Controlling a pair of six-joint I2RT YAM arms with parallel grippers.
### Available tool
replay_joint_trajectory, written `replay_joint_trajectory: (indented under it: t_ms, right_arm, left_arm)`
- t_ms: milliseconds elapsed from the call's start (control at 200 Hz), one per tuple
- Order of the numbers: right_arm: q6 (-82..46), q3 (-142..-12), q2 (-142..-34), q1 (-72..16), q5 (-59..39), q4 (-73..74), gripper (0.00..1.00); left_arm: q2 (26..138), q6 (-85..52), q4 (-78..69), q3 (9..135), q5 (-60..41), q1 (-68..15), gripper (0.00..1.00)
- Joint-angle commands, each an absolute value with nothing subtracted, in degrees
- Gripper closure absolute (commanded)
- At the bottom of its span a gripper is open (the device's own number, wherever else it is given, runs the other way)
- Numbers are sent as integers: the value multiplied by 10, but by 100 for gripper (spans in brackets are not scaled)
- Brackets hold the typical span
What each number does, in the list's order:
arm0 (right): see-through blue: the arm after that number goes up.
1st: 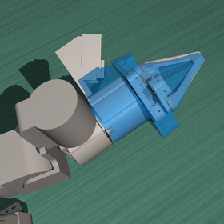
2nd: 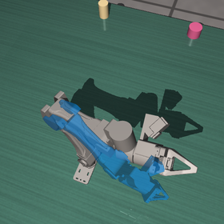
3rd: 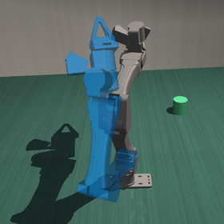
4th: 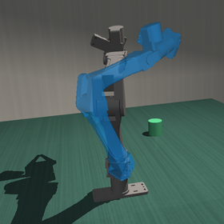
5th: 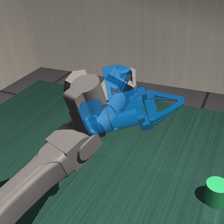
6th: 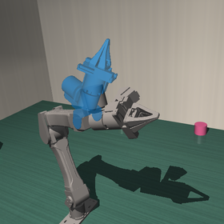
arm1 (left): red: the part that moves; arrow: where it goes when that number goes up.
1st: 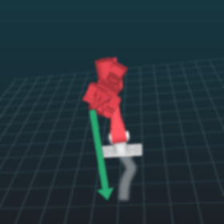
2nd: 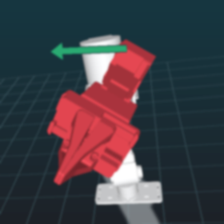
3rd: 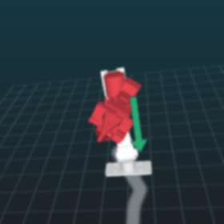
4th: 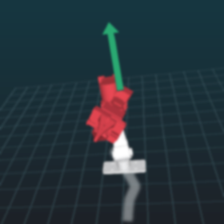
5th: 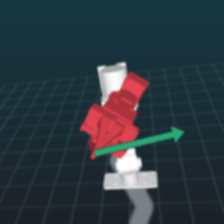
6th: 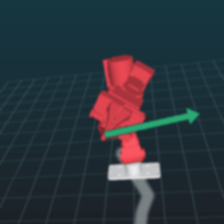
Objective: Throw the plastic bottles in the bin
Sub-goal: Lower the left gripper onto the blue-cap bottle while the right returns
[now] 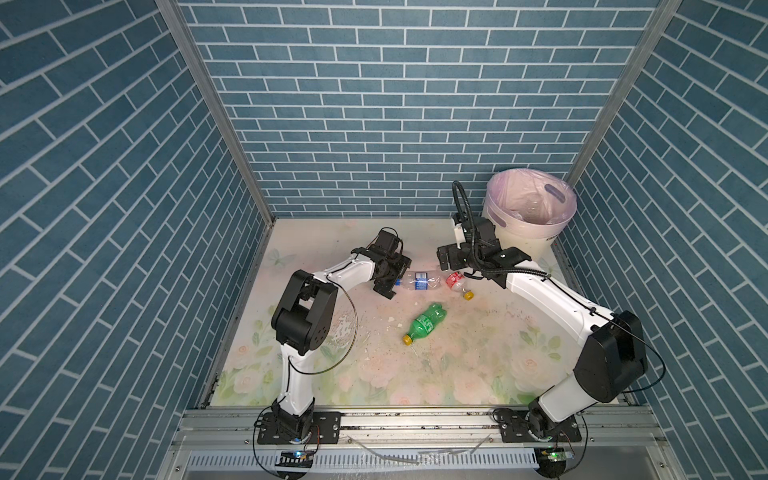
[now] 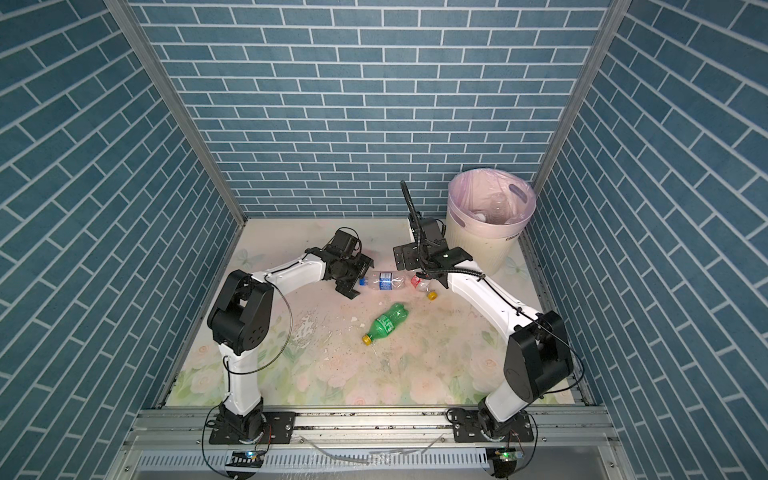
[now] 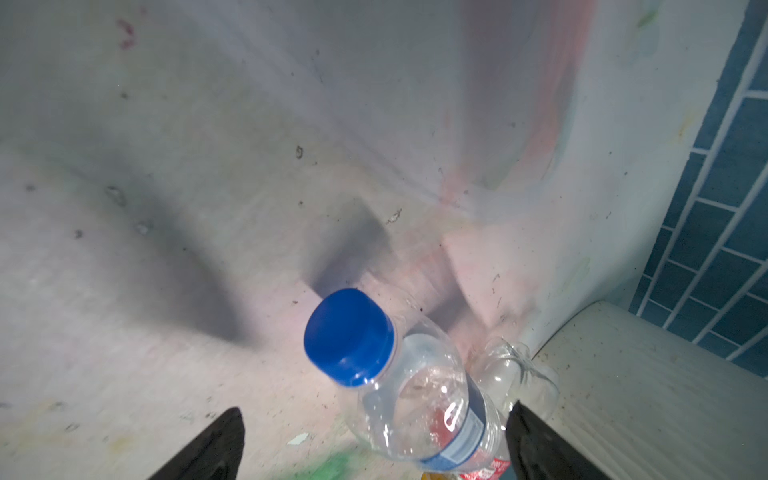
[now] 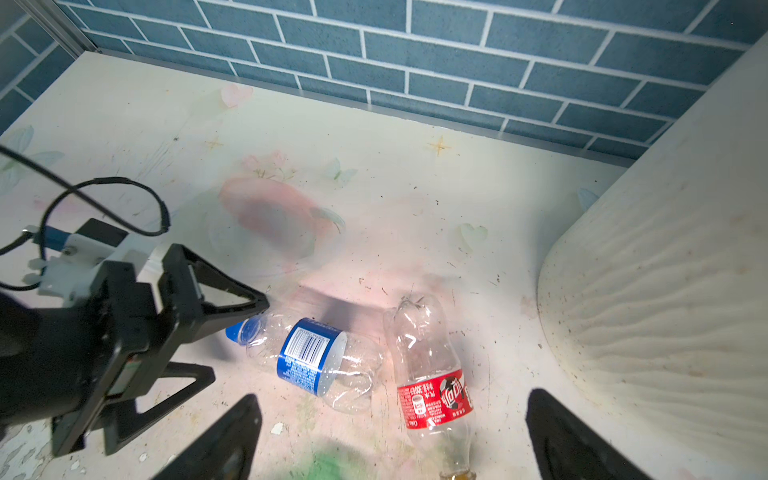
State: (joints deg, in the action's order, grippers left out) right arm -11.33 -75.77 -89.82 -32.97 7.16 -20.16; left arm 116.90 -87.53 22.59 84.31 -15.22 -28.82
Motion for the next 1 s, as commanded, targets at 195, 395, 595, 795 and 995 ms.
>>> replay_joint_trajectory:
  t_ms: [195, 395, 595, 795, 995]
  right_arm:
    - [-118, -712, -869, -332, 60, -169, 1]
    - [-124, -700, -870, -332, 54, -158, 1]
    - [-125, -687, -857, -333, 63, -153, 1]
    - [-126, -674, -844, -332, 70, -151, 1]
    - [-121, -671, -834, -333, 82, -153, 1]
  left_arm:
    - [1215, -935, 233, 878, -135, -298, 0]
    - [1230, -942, 237, 889, -135, -305, 4]
    - [1242, -944, 239, 893, -140, -316, 8]
    - [1250, -943, 227, 887, -142, -318, 20]
    - [1244, -934, 196, 867, -149, -317, 46]
